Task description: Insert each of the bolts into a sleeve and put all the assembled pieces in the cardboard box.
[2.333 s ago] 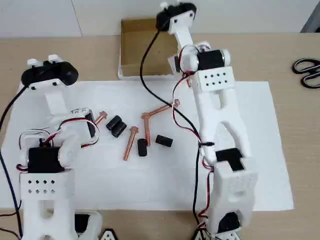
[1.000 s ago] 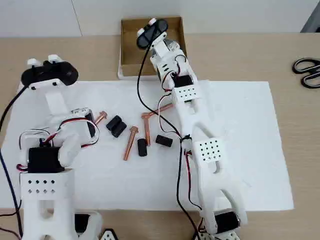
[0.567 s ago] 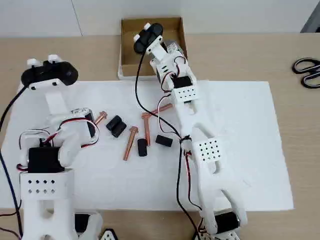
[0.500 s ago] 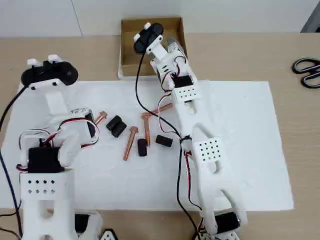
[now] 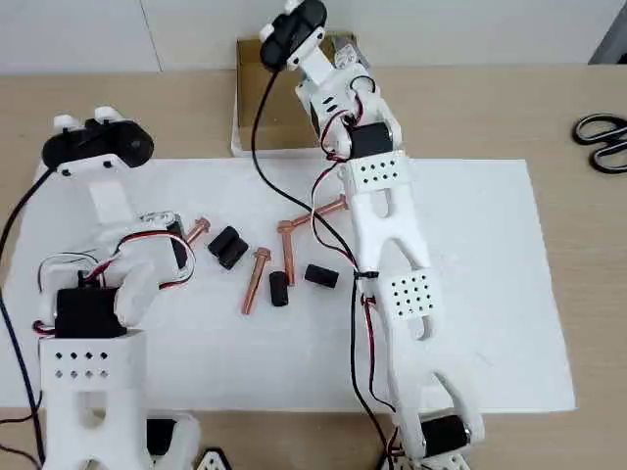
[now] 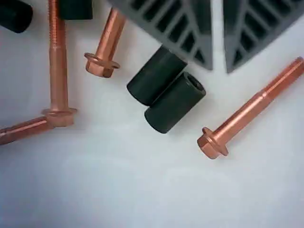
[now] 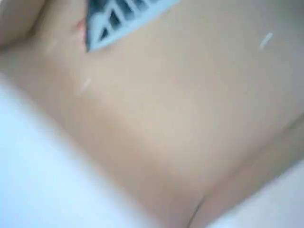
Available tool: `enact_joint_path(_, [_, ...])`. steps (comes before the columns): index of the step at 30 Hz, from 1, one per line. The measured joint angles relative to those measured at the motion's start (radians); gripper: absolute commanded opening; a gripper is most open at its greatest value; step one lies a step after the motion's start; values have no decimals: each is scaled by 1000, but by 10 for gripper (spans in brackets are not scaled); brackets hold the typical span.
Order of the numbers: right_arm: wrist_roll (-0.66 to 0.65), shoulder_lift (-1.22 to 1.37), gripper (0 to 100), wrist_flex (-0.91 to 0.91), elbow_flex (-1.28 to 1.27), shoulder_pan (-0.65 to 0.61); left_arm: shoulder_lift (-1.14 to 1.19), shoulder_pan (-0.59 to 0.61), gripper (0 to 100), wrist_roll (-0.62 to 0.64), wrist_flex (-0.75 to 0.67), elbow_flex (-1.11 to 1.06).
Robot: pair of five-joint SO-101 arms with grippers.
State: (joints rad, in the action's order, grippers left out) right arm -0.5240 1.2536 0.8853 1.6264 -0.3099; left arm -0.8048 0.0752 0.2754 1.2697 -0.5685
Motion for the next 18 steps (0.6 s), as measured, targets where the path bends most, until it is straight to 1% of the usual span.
enact_joint_path(3, [0, -101, 155, 181, 0, -11, 0, 0, 6, 0, 0, 0])
enact_joint_path(8, [0, -393, 155, 480, 9, -41, 0, 0, 6, 0, 0, 0])
enact_joint_path(11, [12, -563, 155, 657, 15, -48, 0, 0, 6, -9, 40, 2])
enact_joint_path(13, [69, -672, 155, 743, 21, -63, 6, 0, 6, -63, 75, 2])
enact_joint_path(16, [196, -827, 155, 778, 23, -63, 6, 0, 6, -189, 137, 2])
enact_joint_path(18, [276, -925, 155, 790, 23, -60, 6, 0, 6, -250, 158, 2])
